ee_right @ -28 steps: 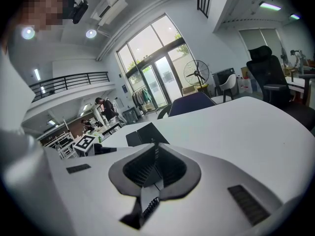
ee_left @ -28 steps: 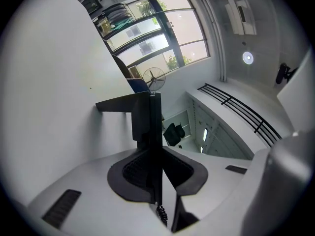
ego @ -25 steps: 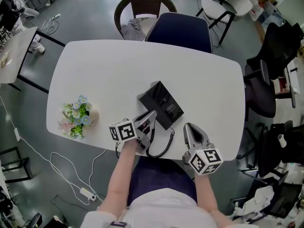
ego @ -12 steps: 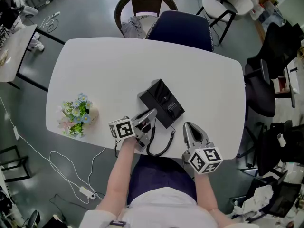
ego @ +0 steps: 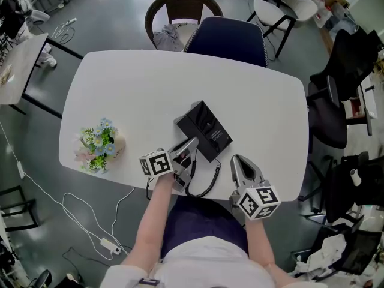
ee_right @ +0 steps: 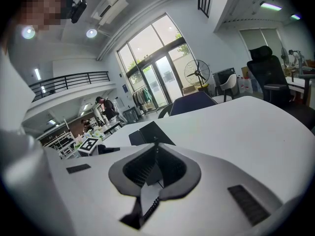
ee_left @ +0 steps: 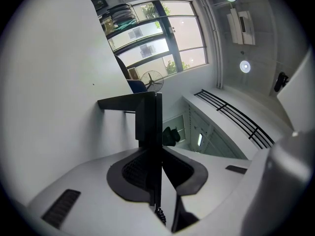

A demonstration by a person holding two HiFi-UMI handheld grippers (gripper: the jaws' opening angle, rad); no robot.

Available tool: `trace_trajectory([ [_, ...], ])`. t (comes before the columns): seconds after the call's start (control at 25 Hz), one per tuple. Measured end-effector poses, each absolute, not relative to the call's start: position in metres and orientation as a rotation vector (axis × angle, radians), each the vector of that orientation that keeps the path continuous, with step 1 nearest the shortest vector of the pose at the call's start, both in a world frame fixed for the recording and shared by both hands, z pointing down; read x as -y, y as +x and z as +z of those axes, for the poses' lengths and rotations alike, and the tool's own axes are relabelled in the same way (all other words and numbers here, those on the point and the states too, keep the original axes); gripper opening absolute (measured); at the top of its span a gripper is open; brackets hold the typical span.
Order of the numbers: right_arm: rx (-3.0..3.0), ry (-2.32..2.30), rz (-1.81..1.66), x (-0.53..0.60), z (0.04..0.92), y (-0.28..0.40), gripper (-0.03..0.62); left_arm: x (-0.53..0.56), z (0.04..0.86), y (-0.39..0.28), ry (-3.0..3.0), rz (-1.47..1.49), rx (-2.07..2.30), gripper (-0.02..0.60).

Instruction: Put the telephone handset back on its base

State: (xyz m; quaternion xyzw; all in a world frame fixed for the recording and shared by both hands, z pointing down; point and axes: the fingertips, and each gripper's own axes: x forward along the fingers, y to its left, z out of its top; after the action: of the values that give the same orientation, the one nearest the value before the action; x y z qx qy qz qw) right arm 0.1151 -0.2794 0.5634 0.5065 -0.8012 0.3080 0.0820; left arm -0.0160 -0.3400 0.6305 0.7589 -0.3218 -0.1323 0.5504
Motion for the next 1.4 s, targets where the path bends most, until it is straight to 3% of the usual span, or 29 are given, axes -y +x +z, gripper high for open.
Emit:
trace_trajectory([
  [0.12,2.402,1.520,0.917,0.279,0.559,0.116,0.041,0.340,0.634,-0.018,1.779,-0.258,0.838,0.099],
  [0.2,2.413,1.523,0.910,0.279,0.555,0.115,0.041,0.341,0.637,-0.023,1.776,-0.209,0.906,0.169],
  [0.28,2.424,1.526,0.901,0.278,0.553,0.115,0.041,0.342,0.638,-0.025,1.780,-0.180,0.951,0.178],
  [1.4,2.540,1.580,0.828,0.261,0.523,0.113,0.041,0.302,0.596,-0.044,2.025,0.089,1.228,0.192],
])
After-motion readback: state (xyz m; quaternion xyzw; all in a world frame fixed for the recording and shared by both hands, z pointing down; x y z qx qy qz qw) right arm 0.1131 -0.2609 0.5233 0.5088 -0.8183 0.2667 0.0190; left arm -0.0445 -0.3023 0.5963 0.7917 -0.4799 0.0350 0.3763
